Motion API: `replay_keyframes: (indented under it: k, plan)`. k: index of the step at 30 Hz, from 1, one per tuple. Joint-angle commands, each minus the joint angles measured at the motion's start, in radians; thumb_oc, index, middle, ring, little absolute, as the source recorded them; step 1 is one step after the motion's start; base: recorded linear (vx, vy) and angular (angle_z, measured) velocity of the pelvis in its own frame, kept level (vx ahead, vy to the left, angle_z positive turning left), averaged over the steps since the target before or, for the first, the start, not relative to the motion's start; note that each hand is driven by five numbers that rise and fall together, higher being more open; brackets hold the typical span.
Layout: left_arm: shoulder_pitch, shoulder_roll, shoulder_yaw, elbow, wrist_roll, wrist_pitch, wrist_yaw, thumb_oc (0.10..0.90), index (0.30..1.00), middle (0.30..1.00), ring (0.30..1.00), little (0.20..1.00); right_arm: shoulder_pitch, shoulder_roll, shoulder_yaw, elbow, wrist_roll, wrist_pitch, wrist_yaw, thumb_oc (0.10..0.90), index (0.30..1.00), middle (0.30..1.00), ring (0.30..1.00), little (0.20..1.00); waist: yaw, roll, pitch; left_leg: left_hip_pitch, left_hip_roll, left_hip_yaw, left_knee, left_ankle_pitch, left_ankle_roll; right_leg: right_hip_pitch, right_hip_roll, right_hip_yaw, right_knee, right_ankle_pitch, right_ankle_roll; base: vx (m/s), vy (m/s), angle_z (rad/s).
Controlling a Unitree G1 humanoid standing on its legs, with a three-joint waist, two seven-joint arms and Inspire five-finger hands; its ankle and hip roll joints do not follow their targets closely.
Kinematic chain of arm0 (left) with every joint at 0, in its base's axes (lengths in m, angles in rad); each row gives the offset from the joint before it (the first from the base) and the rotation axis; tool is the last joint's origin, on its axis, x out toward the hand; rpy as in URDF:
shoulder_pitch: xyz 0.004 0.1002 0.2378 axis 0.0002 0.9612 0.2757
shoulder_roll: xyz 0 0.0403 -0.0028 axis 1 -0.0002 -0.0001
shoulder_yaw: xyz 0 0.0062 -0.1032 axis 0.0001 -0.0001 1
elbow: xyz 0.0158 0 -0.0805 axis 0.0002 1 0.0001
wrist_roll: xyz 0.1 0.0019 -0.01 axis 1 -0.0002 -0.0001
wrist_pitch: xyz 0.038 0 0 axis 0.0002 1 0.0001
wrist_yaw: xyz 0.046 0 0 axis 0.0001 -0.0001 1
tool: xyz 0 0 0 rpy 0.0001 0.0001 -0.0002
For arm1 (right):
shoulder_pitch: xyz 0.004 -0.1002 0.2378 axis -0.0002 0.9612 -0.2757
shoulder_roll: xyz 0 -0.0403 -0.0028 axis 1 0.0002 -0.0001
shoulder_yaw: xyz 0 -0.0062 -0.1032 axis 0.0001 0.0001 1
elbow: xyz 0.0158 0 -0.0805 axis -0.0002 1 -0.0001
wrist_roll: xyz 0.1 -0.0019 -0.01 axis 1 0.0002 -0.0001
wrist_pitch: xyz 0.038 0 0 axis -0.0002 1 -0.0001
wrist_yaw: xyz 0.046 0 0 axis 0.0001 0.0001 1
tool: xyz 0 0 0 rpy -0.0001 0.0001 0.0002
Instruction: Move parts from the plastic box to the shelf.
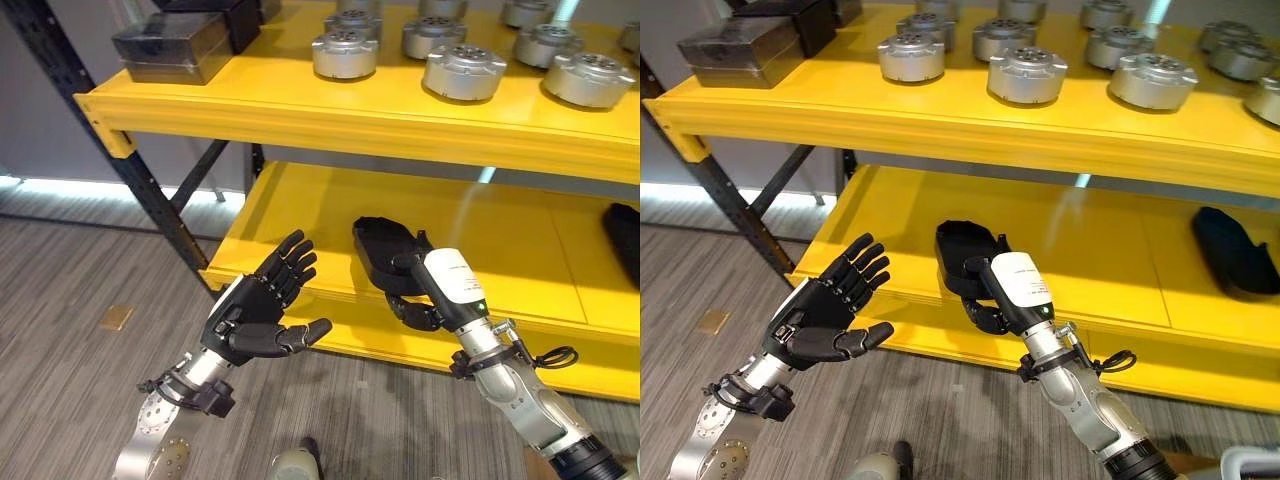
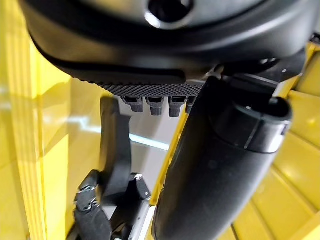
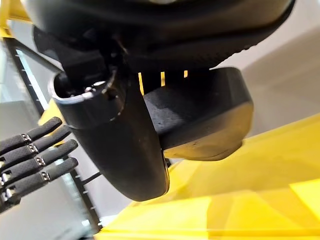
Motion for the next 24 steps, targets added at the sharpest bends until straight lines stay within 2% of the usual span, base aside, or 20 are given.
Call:
replay_keyframes:
  k: [1,2,4,5,6,8,10,13,17,21,24]
  plan:
    - [-0.030,0.004,0.056,-0.111,-0.049,-0.075,-0.045,0.900,1.000,1.000,1.000,1.000,-0.080,-0.028,-0.119,-0.098,-0.014,-0.023,-0.130,0.400,0.300,0.300,0.300,0.300,-0.006,0.006,-0.067,0.026,-0.020,-0.136,-0.001,-0.056,0.027,-0.004,0.087,0.043,0.073,-0.140,0.048,-0.05,-0.097,-0.08]
    - [-0.032,0.009,0.054,-0.111,-0.057,-0.088,-0.052,0.900,1.000,1.000,1.000,1.000,-0.062,-0.032,-0.137,-0.089,-0.019,-0.025,-0.152,0.400,0.300,0.300,0.300,0.300,-0.020,-0.002,-0.065,0.014,-0.018,-0.144,0.009,-0.059,0.026,-0.003,0.083,0.077,0.016,-0.119,0.054,-0.07,-0.190,0.23]
    - [-0.049,0.014,0.044,-0.108,-0.054,-0.110,-0.049,0.900,1.000,1.000,1.000,1.000,-0.065,-0.030,-0.162,-0.071,-0.023,-0.031,-0.165,0.400,0.300,0.300,0.300,0.300,-0.024,-0.024,-0.062,-0.006,-0.009,-0.136,0.041,-0.080,0.018,-0.004,0.013,0.094,-0.092,-0.013,0.086,-0.07,-0.327,0.46]
    - [-0.062,0.019,0.037,-0.100,-0.056,-0.129,-0.045,0.900,1.000,1.000,1.000,1.000,-0.088,-0.032,-0.173,-0.042,-0.009,-0.030,-0.167,0.400,0.300,0.300,0.300,0.300,-0.025,-0.035,-0.055,-0.014,0.015,-0.133,0.067,-0.099,0.005,-0.012,-0.029,0.109,-0.138,0.043,0.105,-0.05,-0.340,0.32]
    - [-0.065,0.022,0.037,-0.098,-0.062,-0.133,-0.046,0.900,1.000,1.000,1.000,1.000,-0.095,-0.032,-0.176,-0.036,-0.007,-0.029,-0.169,0.400,0.300,0.300,0.300,0.300,-0.023,-0.037,-0.052,-0.018,0.025,-0.131,0.080,-0.106,0.001,-0.016,-0.034,0.111,-0.143,0.049,0.111,-0.03,-0.377,0.05]
    - [-0.068,0.032,0.041,-0.095,-0.109,-0.134,-0.061,0.900,1.000,1.000,1.000,1.000,-0.113,-0.038,-0.189,-0.021,0.007,-0.020,-0.169,0.400,0.300,0.300,0.300,0.300,-0.016,-0.040,-0.043,-0.037,0.065,-0.127,0.113,-0.114,-0.018,-0.009,-0.026,0.099,-0.170,0.008,0.116,-0.01,-0.354,0.00]
    - [-0.074,0.031,0.041,-0.092,-0.090,-0.142,-0.063,0.900,1.000,1.000,1.000,1.000,-0.134,-0.040,-0.195,-0.015,0.012,-0.008,-0.166,0.400,0.300,0.300,0.300,0.300,-0.004,-0.047,-0.034,-0.057,0.094,-0.134,0.145,-0.114,-0.035,0.007,-0.007,0.074,-0.184,-0.023,0.114,0.00,-0.373,-0.07]
    - [-0.078,0.021,0.038,-0.109,-0.102,-0.126,-0.051,0.900,1.000,1.000,1.000,1.000,-0.181,-0.053,-0.190,0.001,0.005,-0.014,-0.130,0.400,0.300,0.300,0.300,0.300,0.007,-0.051,-0.033,-0.042,0.132,-0.123,0.119,-0.082,-0.062,0.027,0.032,0.042,-0.196,-0.070,0.115,0.02,-0.260,-0.02]
    - [-0.069,0.001,0.040,-0.130,-0.099,-0.094,-0.064,0.900,1.000,1.000,1.000,1.000,-0.233,-0.087,-0.176,0.035,-0.015,-0.022,-0.104,0.400,0.300,0.300,0.300,0.300,0.009,-0.046,-0.050,-0.011,0.154,-0.142,0.047,-0.033,-0.083,0.052,0.070,0.051,-0.217,-0.111,0.110,0.09,-0.122,-0.19]
    - [-0.030,-0.010,0.044,-0.141,-0.089,-0.076,-0.047,0.900,1.000,1.000,1.000,1.000,-0.271,-0.113,-0.159,0.064,0.013,-0.016,-0.080,0.400,0.300,0.300,0.300,0.300,0.010,-0.044,-0.074,0.024,0.156,-0.182,-0.013,-0.004,-0.095,0.072,0.094,0.077,-0.230,-0.133,0.088,0.16,-0.044,-0.08]
    - [-0.010,-0.018,0.051,-0.138,-0.073,-0.079,-0.040,0.900,1.000,1.000,1.000,1.000,-0.274,-0.108,-0.150,0.072,0.021,-0.024,-0.073,0.400,0.300,0.300,0.300,0.300,0.004,-0.039,-0.083,0.043,0.162,-0.169,-0.032,0.005,-0.100,0.082,0.109,0.071,-0.228,-0.150,0.070,0.12,0.019,-0.04]
